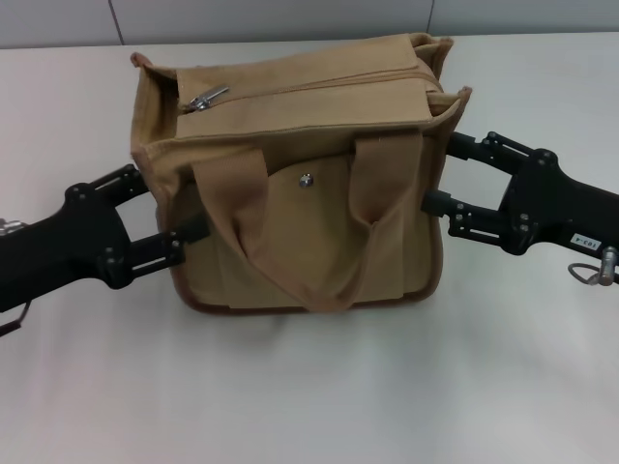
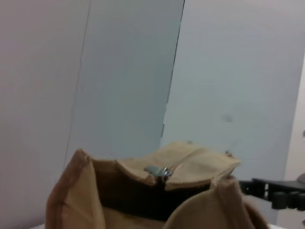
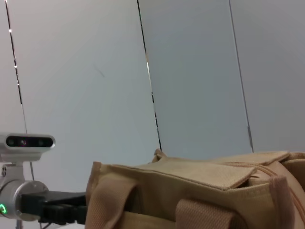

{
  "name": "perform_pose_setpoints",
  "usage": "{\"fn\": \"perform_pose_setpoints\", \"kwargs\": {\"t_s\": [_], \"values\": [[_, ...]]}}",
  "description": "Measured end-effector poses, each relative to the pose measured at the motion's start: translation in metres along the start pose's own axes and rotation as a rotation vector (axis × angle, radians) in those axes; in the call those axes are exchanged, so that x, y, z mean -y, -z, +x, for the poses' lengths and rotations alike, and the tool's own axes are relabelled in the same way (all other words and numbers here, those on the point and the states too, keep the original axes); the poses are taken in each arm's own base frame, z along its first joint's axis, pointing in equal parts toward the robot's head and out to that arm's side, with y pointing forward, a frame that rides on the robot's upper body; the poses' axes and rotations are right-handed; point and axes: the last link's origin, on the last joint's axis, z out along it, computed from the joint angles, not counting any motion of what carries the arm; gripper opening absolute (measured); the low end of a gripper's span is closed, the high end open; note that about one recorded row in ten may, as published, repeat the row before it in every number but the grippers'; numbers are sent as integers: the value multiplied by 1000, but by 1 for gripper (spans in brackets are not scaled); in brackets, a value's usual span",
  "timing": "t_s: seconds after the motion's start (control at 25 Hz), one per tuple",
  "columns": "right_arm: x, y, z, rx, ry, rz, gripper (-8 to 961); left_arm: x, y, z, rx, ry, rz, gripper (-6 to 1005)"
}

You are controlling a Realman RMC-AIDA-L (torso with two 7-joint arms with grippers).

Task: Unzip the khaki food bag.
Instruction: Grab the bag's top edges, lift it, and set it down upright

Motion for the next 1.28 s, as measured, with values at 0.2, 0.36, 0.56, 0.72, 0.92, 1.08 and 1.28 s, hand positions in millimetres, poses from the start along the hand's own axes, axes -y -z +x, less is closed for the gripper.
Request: {"fn": "perform_pose_setpoints", "kwargs": {"t_s": [0.2, 0.36, 0.56, 0.72, 0.92, 1.08, 1.28], "values": [[-1, 1, 1, -1, -3, 4, 808, 3, -7, -5, 8, -4, 15, 737], [-1, 2, 1, -1, -3, 4, 808, 4, -8, -4, 4, -9, 14, 651], [-1, 2, 1, -1, -3, 4, 808, 3, -10, -3, 0, -9, 9, 470], [-1, 2, 1, -2, -3, 5, 808, 4, -10, -2, 0, -7, 1, 363], [-1, 2, 1, -1, -3, 4, 808, 6, -10, 1, -3, -18, 3, 212], [-2, 0, 3, 2, -6, 3, 808, 16, -5, 16, -6, -45, 16, 132], [-2, -1, 3, 8, 0, 6, 808, 31, 0, 45, -35, -104, 52, 101]]}}
